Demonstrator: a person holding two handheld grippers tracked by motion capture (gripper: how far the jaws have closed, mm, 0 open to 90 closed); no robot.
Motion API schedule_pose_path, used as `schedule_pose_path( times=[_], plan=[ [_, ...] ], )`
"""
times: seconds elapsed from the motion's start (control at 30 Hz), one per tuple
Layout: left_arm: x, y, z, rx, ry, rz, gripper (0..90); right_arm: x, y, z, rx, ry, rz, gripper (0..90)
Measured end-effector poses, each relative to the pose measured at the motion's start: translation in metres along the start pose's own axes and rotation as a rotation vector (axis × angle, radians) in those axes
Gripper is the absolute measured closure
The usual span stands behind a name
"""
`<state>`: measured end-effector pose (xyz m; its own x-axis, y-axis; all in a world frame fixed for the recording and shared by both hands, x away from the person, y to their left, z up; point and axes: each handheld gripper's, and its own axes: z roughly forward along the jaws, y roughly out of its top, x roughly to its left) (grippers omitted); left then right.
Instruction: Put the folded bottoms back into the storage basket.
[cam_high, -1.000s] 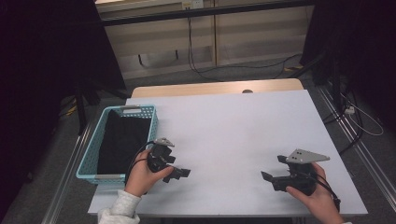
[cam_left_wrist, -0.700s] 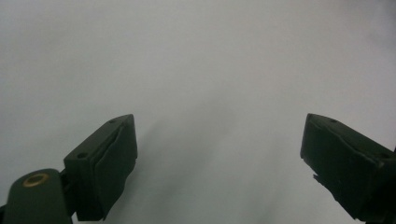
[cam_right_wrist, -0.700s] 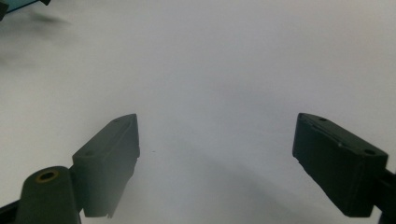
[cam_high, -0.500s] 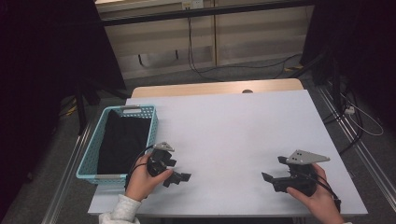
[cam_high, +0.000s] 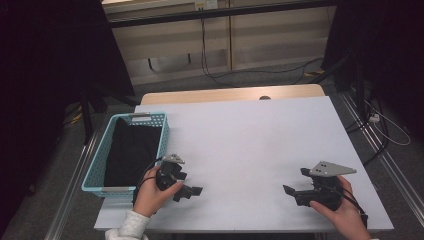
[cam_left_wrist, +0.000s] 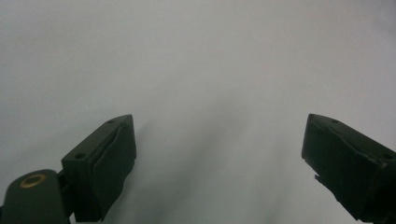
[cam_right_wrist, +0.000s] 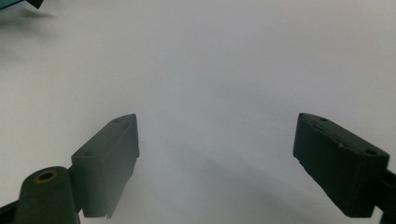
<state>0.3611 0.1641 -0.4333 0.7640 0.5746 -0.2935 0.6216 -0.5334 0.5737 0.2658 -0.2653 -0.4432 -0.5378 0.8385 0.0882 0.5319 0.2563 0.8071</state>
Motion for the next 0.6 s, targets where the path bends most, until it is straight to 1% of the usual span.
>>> schedule_pose_path(
  times=[0.1, 0.23, 0.47, 0.6],
  plan=[
    [0.001, -0.0004, -0.0008, 0.003, -0.003, 0.008, 10.2, -0.0014, -0.0009, -0.0001, 0.004, -0.004, -0.002, 13.7],
    [0.0025, -0.0017, -0.0021, -0.002, -0.001, -0.001, 10.0, -0.0022, -0.002, 0.0007, 0.01, -0.008, -0.005, 13.5],
    [0.0014, -0.0019, -0.0009, 0.005, -0.005, 0.007, 10.0, -0.0021, -0.0023, 0.0016, 0.016, -0.009, -0.005, 13.2],
    [0.0013, -0.001, -0.0019, -0.001, -0.004, 0.006, 10.0, -0.0026, -0.0029, 0.0019, 0.016, -0.011, -0.007, 13.2]
  ],
)
